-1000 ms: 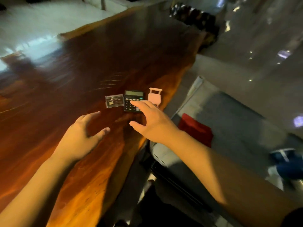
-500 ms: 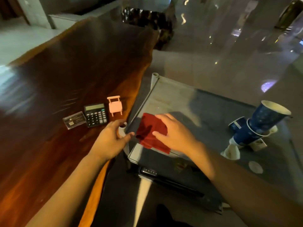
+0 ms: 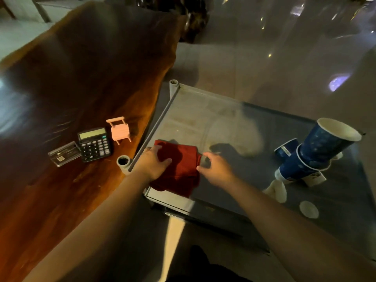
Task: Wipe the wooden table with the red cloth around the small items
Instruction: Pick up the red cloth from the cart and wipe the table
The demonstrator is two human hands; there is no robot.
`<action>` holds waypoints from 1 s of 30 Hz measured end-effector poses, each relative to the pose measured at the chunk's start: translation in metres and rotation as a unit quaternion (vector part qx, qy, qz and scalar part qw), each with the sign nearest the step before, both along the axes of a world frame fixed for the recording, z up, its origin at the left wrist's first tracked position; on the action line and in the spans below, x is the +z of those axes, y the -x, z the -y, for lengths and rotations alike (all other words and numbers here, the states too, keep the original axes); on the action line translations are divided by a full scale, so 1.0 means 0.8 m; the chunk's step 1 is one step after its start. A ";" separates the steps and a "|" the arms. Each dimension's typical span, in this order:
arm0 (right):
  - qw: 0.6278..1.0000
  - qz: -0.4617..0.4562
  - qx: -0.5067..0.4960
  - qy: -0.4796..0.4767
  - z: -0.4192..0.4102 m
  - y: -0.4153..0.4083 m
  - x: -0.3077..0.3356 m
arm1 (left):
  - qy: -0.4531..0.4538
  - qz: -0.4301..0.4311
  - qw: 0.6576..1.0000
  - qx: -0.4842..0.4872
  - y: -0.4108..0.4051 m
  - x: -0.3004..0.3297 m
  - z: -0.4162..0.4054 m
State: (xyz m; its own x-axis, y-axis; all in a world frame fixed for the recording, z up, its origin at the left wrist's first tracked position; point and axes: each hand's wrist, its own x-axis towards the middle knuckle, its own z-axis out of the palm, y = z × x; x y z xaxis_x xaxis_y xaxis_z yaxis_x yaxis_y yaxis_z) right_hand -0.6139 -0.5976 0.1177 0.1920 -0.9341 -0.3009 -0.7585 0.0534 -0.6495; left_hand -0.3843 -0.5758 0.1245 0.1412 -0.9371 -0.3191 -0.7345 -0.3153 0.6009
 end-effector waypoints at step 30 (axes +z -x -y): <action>0.962 0.152 -0.154 -0.169 0.047 -0.034 -0.079 | -0.103 -0.022 0.960 0.259 0.026 -0.014 0.049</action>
